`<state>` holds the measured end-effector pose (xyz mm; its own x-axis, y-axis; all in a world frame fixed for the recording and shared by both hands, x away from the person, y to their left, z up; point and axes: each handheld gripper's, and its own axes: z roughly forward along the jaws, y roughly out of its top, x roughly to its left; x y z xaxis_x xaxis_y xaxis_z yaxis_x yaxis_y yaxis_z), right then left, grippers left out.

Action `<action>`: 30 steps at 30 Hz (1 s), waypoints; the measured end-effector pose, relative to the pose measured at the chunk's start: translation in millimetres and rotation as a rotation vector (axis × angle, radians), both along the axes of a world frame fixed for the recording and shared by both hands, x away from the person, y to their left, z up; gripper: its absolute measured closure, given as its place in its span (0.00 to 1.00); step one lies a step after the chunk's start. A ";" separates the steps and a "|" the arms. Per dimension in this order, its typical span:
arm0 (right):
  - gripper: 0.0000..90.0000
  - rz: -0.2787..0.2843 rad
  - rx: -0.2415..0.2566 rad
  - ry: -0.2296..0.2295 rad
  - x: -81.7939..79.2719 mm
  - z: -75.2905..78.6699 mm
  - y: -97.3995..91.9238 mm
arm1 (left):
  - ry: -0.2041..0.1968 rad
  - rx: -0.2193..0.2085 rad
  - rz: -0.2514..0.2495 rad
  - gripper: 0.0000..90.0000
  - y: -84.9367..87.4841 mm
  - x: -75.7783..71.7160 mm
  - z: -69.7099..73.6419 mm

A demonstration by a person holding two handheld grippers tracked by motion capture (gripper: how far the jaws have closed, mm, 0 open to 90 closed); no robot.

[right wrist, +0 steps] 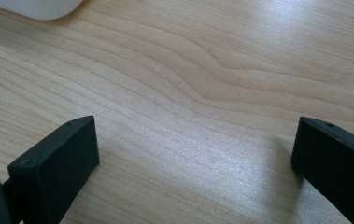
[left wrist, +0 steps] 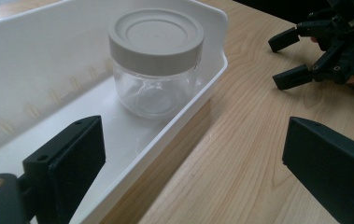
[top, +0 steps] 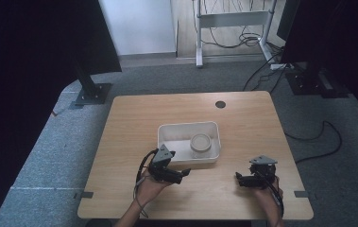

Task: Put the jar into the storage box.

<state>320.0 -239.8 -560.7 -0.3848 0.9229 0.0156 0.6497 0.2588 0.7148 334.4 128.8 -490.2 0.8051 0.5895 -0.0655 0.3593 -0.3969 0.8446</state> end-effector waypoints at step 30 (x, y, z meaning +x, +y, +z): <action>0.01 -0.002 -0.001 0.000 -0.2 0.0 0.8 | 0.032 0.013 0.084 0.07 56.2 -17.8 -38.4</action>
<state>319.8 -239.0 -560.7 -0.3828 0.9237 0.0146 0.6502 0.2581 0.7146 316.6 185.0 -528.6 0.7501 0.6562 -0.0823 0.4188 -0.3750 0.8271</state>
